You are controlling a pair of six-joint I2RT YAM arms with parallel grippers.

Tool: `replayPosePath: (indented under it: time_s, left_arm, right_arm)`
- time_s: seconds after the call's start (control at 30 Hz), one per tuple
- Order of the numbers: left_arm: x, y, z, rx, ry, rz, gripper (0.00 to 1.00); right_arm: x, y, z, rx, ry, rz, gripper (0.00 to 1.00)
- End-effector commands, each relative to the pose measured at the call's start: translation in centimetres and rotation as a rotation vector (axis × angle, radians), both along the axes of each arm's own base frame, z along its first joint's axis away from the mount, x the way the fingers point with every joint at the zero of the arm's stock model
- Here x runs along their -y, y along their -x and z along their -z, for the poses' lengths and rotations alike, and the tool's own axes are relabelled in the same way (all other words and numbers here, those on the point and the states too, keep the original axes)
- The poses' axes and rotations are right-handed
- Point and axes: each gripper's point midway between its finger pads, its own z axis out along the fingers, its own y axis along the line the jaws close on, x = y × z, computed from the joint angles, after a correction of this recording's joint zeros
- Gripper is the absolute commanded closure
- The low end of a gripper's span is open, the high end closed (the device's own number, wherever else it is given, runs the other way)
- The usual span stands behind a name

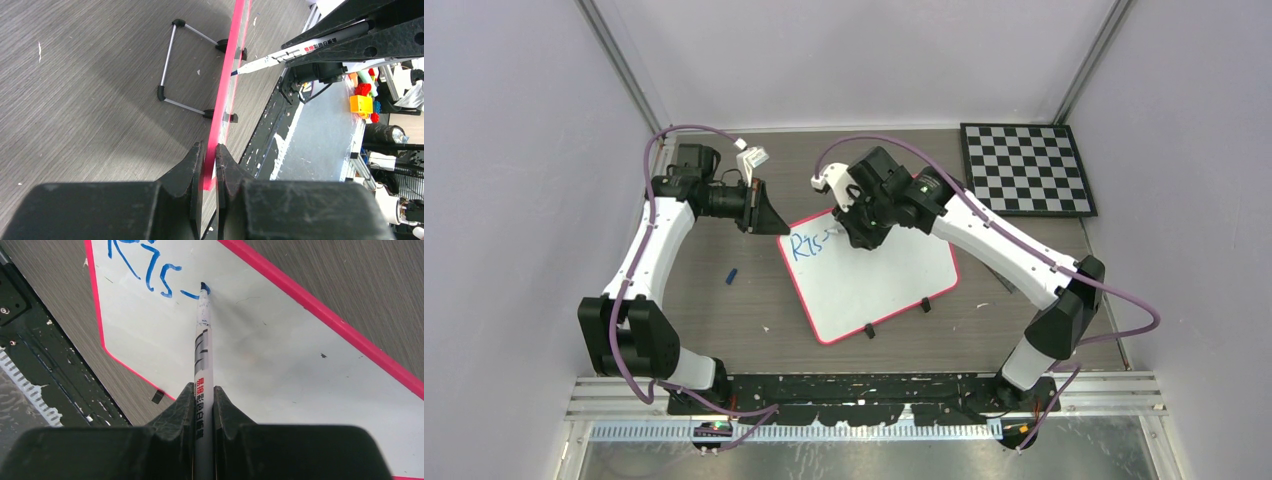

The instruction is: Write a sentence on the whiteboard

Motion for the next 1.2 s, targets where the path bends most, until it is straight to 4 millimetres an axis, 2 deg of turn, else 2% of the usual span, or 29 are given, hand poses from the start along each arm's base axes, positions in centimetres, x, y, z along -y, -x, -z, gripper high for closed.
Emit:
replayPosePath:
  time_s: [0.0, 0.23, 0.57, 1.17]
  left_arm:
    - [0.4, 0.9, -0.7, 0.004, 0.023, 0.02, 1.0]
    - [0.4, 0.9, -0.7, 0.003, 0.021, 0.022, 1.0]
    - [0.4, 0.9, -0.5, 0.001, 0.019, 0.023, 1.0]
    - [0.3, 0.9, -0.4, 0.0, 0.011, 0.017, 1.0]
  right_arm:
    - [-1.3, -1.2, -1.3, 0.037, -0.046, 0.008, 1.0]
    - [-1.6, -0.5, -0.3, 0.015, -0.029, -0.01, 1.0]
    - [-0.4, 0.5, 1.1, -0.009, -0.002, -0.006, 1.0]
    - [1.1, 0.7, 0.8, 0.019, 0.015, 0.012, 1.0]
